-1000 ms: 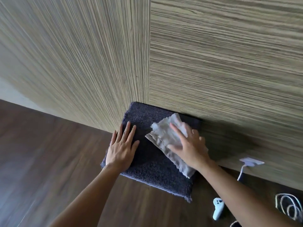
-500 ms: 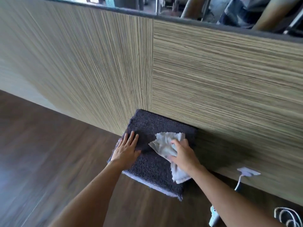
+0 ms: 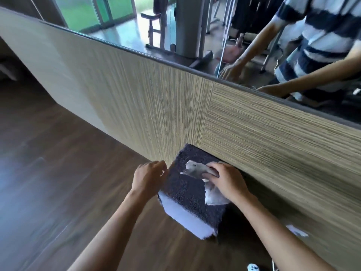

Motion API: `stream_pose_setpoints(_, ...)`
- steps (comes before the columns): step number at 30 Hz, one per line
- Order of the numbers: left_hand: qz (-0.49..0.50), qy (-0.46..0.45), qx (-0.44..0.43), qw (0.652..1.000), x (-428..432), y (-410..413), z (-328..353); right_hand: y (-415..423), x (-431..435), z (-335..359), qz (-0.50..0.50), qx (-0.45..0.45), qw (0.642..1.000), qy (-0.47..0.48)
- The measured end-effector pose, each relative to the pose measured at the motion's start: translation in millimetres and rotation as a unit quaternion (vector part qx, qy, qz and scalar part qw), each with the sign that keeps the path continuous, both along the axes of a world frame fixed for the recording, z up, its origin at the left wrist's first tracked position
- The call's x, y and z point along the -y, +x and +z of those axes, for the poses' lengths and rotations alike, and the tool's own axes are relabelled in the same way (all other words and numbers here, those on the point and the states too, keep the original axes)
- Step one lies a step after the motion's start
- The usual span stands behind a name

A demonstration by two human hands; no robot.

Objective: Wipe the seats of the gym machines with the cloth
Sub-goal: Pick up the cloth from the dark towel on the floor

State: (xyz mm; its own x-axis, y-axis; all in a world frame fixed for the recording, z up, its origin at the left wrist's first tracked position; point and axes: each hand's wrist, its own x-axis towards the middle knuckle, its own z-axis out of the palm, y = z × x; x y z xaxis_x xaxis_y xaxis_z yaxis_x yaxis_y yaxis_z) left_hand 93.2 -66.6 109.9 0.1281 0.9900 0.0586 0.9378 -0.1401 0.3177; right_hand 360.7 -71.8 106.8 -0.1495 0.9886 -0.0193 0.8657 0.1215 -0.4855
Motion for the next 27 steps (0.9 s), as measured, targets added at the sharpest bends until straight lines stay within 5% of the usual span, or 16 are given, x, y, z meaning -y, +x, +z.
stream_pose_setpoints(16, 0.250, 0.141, 0.065, 0.956, 192.8, -202.9, 103.4, -237.3, 56.9, 127.7, 0.277, -0.070, 0.951, 0.116)
stream_pose_setpoints(27, 0.476, 0.165, 0.051, 0.862, 359.2, -347.9, 107.9, -456.5, 115.4, 132.7, 0.518, -0.112, 0.842, 0.102)
